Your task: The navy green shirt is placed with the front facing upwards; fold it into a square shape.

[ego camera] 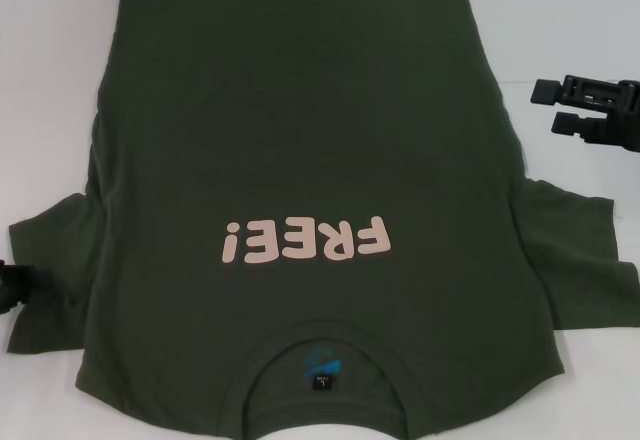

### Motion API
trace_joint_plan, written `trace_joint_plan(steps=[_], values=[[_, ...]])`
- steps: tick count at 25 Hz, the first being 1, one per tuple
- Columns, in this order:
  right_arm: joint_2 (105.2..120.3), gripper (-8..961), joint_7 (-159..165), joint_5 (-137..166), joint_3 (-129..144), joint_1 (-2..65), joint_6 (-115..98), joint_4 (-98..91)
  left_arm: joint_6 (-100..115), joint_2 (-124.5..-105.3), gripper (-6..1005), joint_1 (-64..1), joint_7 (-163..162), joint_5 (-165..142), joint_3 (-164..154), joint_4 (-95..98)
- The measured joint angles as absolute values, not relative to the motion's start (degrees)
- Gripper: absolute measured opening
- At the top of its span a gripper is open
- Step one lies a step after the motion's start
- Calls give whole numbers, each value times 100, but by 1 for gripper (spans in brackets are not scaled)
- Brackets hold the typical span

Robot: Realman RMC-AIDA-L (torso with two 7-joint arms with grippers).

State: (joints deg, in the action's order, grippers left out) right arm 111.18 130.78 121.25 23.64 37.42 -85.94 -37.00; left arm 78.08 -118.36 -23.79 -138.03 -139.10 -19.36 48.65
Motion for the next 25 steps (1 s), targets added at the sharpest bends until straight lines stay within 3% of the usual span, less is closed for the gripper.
trace_joint_plan(steps=[2, 7, 13, 25], values=[[11118, 925, 13078, 12100, 2364, 3741, -8581, -3700, 7794, -11832, 339, -2386, -13823, -13916, -1942, 4872], [11103, 925, 13078, 12066, 2364, 3722, -8571, -3700, 7831, -11830, 109, -2390, -13846, -13942, -1943, 4994], [11076, 925, 13078, 12066, 2364, 3711, -8565, -3700, 7875, -11817, 2, -2449, -13821, -14301, -2180, 5324], [11047, 924, 13126, 12067, 2364, 3699, -8540, -3700, 8003, -11736, 3, -2857, -14134, -15677, -2714, 6369]])
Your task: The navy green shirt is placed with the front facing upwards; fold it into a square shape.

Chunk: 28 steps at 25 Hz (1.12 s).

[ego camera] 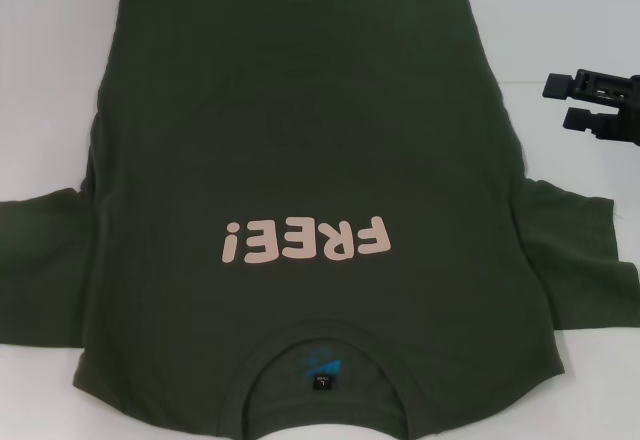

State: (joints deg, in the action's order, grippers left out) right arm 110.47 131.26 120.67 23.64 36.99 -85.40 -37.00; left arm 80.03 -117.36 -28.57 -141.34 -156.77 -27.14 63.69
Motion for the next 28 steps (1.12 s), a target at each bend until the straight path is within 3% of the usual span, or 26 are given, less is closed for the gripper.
trace_joint_plan(steps=[14, 20, 28], values=[[11039, 924, 13140, 12068, 2367, 3682, -8548, -3700, 8265, -11484, 3, -3386, -14311, -16359, -2805, 6796], [11039, 924, 13196, 12068, 2376, 3682, -8559, -3700, 9289, -11485, 3, -3672, -14871, -16336, -3170, 7236], [11039, 924, 13200, 12068, 2407, 3683, -8528, -3700, 10181, -11542, 2, -4596, -15384, -16294, -3296, 6653]])
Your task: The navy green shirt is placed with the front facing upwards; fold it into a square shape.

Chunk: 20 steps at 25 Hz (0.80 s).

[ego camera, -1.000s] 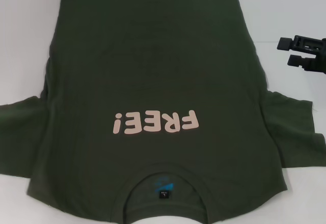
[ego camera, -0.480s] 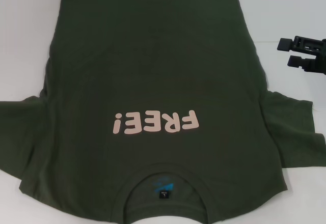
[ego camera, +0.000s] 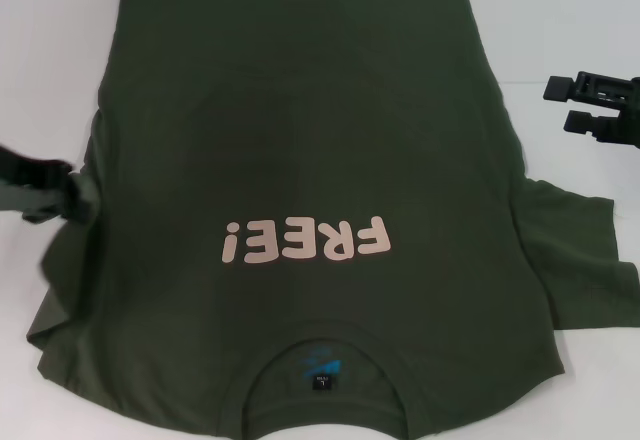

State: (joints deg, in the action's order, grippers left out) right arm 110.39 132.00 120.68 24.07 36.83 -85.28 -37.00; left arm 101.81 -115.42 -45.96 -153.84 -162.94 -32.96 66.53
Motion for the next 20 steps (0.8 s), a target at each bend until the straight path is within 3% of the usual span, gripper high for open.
trace_joint_plan(steps=[8, 20], values=[[11055, 924, 13186, 12068, 2417, 3701, -8524, -3696, 9524, -11499, 16, -5157, -15670, -16316, -3514, 5691], [11053, 924, 13202, 12089, 2426, 3693, -8517, -3636, 8595, -11589, 39, -5295, -15586, -16281, -3804, 5176]])
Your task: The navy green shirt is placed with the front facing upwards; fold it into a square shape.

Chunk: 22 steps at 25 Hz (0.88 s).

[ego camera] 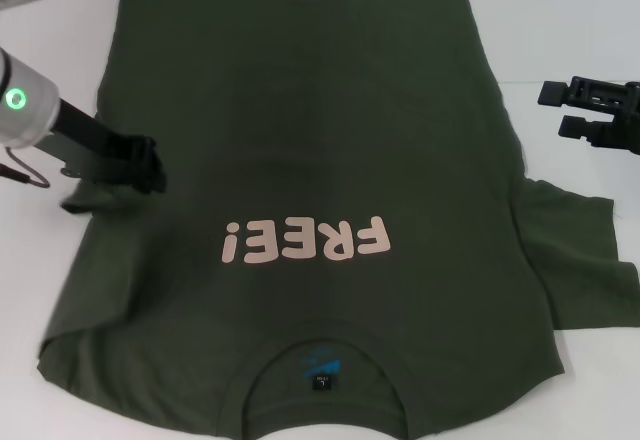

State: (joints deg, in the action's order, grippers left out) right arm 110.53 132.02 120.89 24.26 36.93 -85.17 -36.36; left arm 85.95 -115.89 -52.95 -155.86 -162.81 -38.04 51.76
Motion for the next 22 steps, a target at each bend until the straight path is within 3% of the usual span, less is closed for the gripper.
trace_joint_plan(steps=[10, 13, 18, 21, 22], values=[[11041, 923, 13150, 12103, 2456, 3690, -8472, -3638, 8566, -12152, 241, -5093, -14258, -16003, -4022, 5711], [11017, 923, 13125, 12116, 2540, 3684, -8467, -3639, 8594, -12189, 345, -4852, -14275, -15769, -3882, 6162], [10951, 923, 12887, 12121, 2957, 3675, -8518, -3663, 8961, -12156, 520, -4072, -13562, -14676, -3923, 6661], [10937, 923, 12752, 12117, 3028, 3648, -8591, -3683, 9274, -12351, 626, -3484, -12169, -13955, -3981, 6864], [10935, 923, 12704, 12110, 3027, 3637, -8629, -3688, 9336, -12414, 620, -3187, -11629, -13605, -4045, 6896]])
